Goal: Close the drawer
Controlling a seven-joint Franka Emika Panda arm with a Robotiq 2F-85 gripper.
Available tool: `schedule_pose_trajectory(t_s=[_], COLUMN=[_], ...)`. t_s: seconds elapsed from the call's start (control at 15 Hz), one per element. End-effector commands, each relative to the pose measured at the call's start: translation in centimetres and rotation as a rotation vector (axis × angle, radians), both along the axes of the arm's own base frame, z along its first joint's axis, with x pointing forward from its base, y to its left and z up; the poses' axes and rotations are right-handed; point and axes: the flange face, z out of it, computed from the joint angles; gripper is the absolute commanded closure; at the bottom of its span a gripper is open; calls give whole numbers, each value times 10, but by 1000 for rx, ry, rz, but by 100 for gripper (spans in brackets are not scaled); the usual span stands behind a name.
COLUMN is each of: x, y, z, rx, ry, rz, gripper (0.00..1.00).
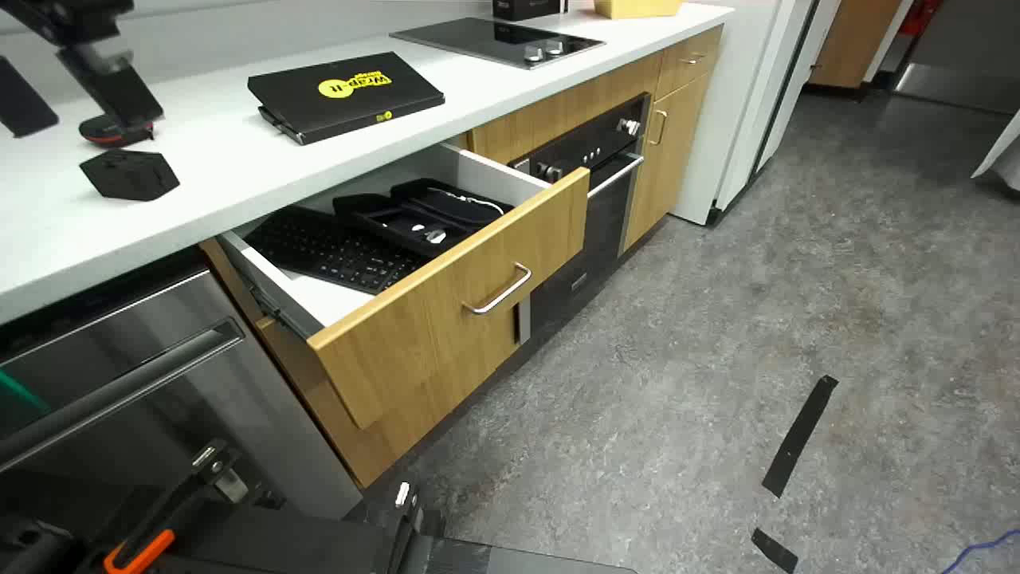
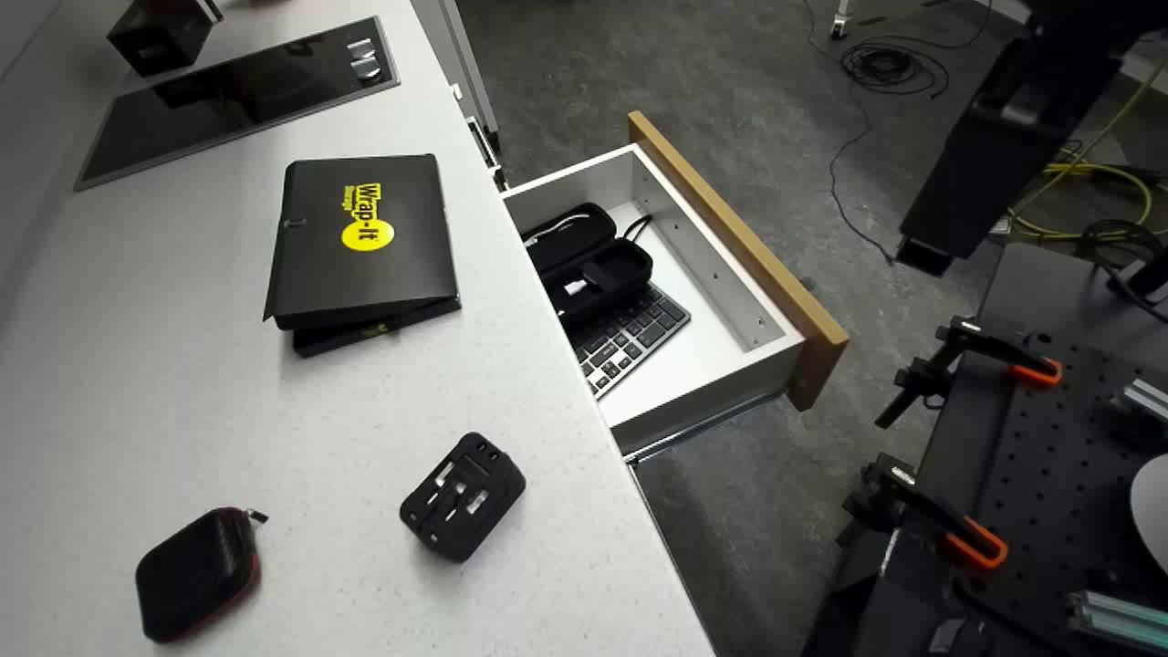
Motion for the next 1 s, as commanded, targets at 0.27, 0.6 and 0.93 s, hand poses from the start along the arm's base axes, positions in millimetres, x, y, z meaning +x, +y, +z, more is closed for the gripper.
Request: schedule_pose_trajectory(t_s=[0.27,0.6,0.93], x=[1,41,90], y=[0,-46,-136], z=[-1,-8,-44], rx=[0,66,154], ry=[5,51,67], rz=[0,-71,-210], gripper=[0,0,0])
